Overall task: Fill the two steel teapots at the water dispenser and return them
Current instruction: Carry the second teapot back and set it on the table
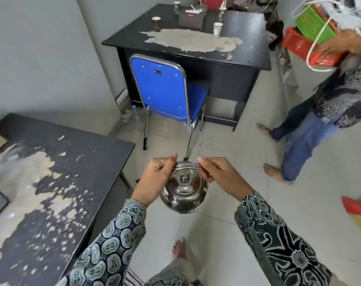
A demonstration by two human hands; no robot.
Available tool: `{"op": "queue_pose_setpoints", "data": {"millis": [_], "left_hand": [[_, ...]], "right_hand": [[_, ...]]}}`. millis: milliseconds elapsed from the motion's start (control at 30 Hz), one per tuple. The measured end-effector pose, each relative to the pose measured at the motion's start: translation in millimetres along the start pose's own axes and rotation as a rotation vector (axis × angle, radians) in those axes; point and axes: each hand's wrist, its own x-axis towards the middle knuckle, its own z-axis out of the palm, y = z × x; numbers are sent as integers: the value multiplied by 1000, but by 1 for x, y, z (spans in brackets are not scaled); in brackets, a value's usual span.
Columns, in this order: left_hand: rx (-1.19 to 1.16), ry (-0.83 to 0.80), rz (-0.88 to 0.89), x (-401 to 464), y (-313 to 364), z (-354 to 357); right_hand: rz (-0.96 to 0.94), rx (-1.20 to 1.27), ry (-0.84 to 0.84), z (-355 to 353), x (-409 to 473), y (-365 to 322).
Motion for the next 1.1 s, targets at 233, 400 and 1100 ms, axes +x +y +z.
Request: {"op": "queue_pose_setpoints", "data": {"millis": [233, 400, 1100], "left_hand": [[-33, -40, 43, 81, 13, 0], [-17, -49, 44, 124, 16, 2], [1, -87, 118, 471, 117, 137]], "right_hand": [[-10, 26, 27, -38, 67, 2], [-29, 32, 15, -55, 101, 6], [-139, 46, -90, -357, 336, 39]]}}
